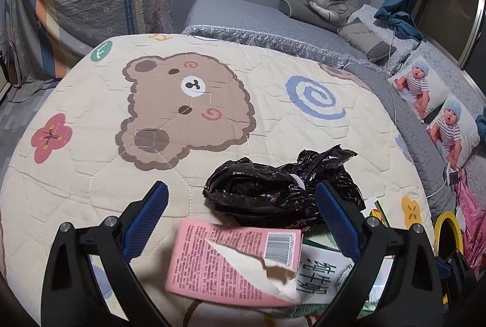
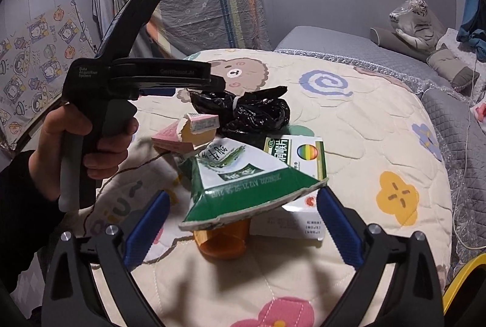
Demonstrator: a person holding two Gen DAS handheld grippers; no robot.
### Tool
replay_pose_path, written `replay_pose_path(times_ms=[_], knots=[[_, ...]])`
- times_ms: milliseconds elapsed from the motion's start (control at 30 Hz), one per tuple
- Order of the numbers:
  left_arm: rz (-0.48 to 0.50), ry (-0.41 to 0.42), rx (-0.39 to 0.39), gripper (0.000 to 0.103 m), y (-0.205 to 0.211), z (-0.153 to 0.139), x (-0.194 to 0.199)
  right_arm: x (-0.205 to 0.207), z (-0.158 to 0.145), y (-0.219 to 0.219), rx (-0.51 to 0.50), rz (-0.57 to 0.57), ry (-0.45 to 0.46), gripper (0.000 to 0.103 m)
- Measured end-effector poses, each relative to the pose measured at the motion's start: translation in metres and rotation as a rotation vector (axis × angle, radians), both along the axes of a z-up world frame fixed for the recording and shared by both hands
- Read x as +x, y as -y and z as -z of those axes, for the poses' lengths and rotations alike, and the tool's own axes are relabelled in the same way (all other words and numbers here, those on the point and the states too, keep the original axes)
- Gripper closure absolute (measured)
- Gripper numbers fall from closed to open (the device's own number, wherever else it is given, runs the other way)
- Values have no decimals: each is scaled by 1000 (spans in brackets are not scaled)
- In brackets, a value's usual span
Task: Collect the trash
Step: 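Grasp the black bag with the left tool while the right tool grasps the green wrapper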
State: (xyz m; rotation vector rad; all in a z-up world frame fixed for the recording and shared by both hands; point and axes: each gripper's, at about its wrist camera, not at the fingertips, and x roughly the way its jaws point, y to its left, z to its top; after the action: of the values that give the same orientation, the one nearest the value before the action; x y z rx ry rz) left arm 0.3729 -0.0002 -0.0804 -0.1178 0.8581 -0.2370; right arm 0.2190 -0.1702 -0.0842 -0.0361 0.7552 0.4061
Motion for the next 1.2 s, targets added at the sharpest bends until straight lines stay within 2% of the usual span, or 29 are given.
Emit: replay_pose_path(times_ms=[333,533,567,633,733,767,967,1200], knots=[[25,-65,18,11,15,20,30,23,9,-8,-6,-4,-26,10],[50,-77,34,30,26,27,35,30,16,-10,-4,-18,-54,23],[61,-71,45,39,29,28,33,30,16,-10,2,-18,-52,27],[79,-55,72,49,34,27,31,30,15,-11,13,-28,-49,33],[97,-9,135,65,42,25,24,29,12,-13,11,-36,-40,37],[99,9,161,75,44,24,21,30,12,-13,15,-36,-39,37],[115,48,180,87,43,19,17,28,7,-12,24,-21,-18,41],[88,87,143,90,30,4,15,21,-2,-9,5,-16,20,45]])
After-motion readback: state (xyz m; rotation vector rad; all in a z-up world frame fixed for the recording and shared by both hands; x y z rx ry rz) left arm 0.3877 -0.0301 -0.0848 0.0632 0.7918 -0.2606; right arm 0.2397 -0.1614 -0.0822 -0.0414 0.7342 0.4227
